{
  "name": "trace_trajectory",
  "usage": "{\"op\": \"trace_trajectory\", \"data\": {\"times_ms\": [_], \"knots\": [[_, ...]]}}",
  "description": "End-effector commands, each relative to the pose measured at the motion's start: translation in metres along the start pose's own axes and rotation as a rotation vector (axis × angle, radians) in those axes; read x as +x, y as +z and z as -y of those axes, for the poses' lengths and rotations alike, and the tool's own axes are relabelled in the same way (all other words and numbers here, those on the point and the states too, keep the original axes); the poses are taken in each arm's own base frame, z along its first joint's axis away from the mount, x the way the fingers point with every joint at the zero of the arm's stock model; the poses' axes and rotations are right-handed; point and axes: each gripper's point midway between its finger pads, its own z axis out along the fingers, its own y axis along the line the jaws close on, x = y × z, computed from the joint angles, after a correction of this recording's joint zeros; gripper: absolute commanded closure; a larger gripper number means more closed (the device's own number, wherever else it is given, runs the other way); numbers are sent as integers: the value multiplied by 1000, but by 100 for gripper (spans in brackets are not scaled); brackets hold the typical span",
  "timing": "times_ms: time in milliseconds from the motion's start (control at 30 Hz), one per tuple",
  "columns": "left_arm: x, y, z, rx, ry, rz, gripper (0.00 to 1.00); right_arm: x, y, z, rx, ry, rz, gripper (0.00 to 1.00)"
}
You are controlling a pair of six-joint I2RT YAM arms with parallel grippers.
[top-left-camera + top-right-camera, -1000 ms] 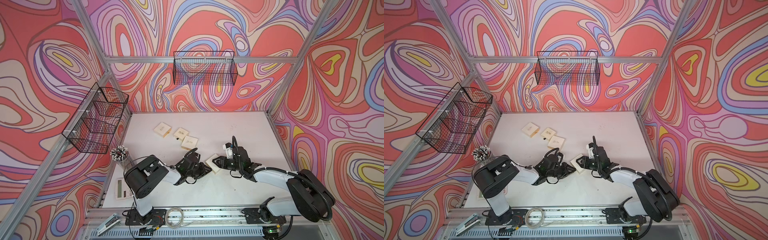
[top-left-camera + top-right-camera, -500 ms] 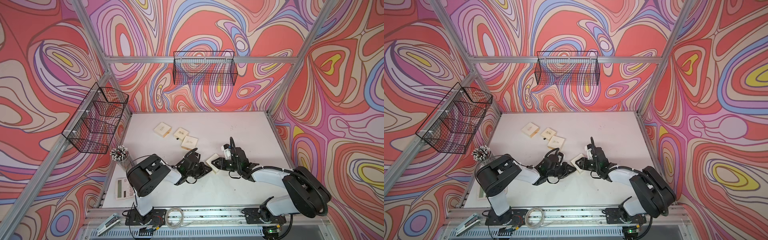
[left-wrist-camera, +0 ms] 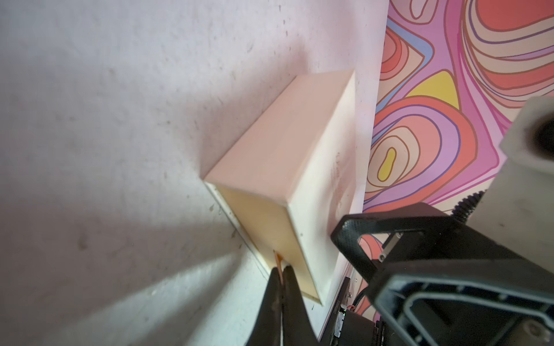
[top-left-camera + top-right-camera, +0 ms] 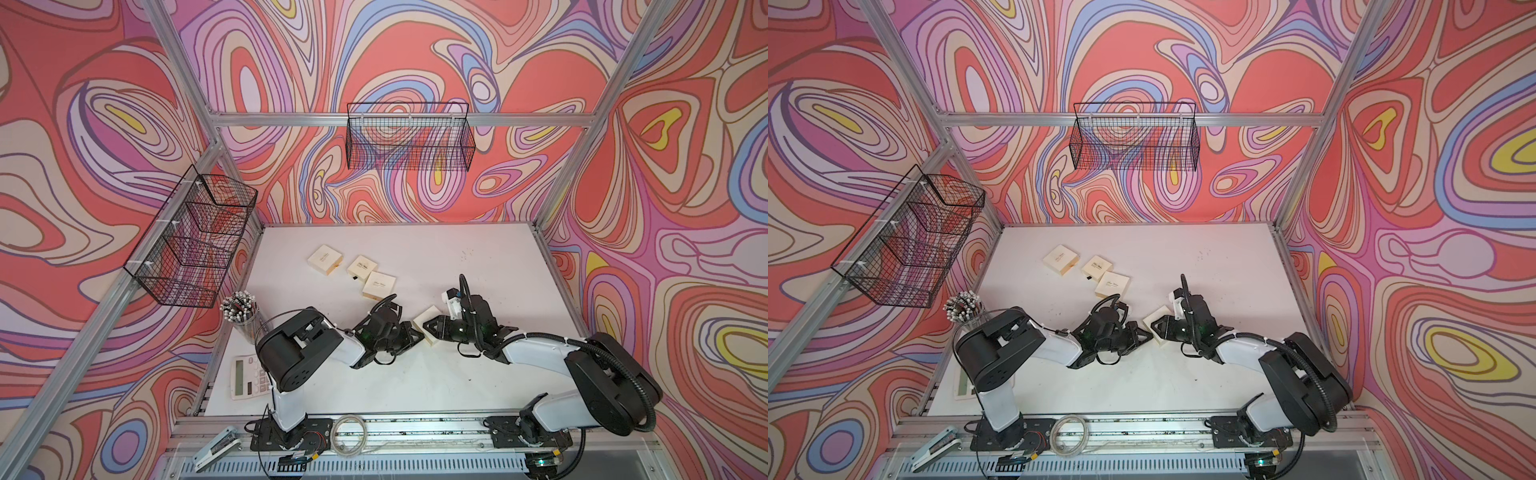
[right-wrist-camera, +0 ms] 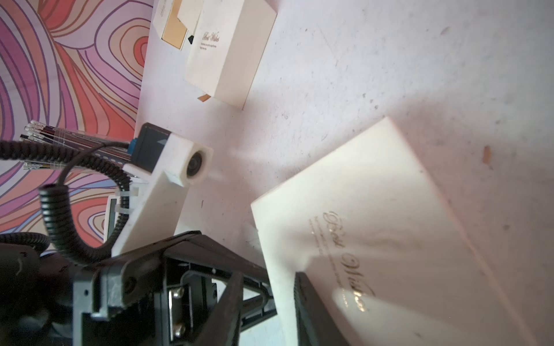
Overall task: Take out the earrings from the drawer-style jewelry box
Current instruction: Open the drawer in the jewelry box.
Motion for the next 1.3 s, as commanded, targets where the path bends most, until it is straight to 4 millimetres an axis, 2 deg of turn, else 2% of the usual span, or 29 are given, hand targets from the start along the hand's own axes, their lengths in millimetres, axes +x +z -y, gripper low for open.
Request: {"op": "trace_trajectory", "data": {"times_ms": [0, 467, 667, 733, 1033, 1267], "knots": [[-3, 2, 1, 9, 11, 16, 100, -2, 3, 2, 13, 2, 13, 69], [6, -14, -19, -59, 8, 18, 100, -3, 3, 25, 125, 55, 45, 72], [5, -20, -18, -65, 10, 35, 100, -1, 4, 34, 159, 78, 45, 73], [11, -27, -32, -104, 1, 28, 100, 1, 5, 37, 168, 83, 40, 74], [15, -41, -43, -161, 3, 43, 100, 2, 8, 44, 195, 92, 36, 75], [19, -51, -60, -234, -11, 49, 100, 4, 11, 50, 215, 100, 29, 75]]}}
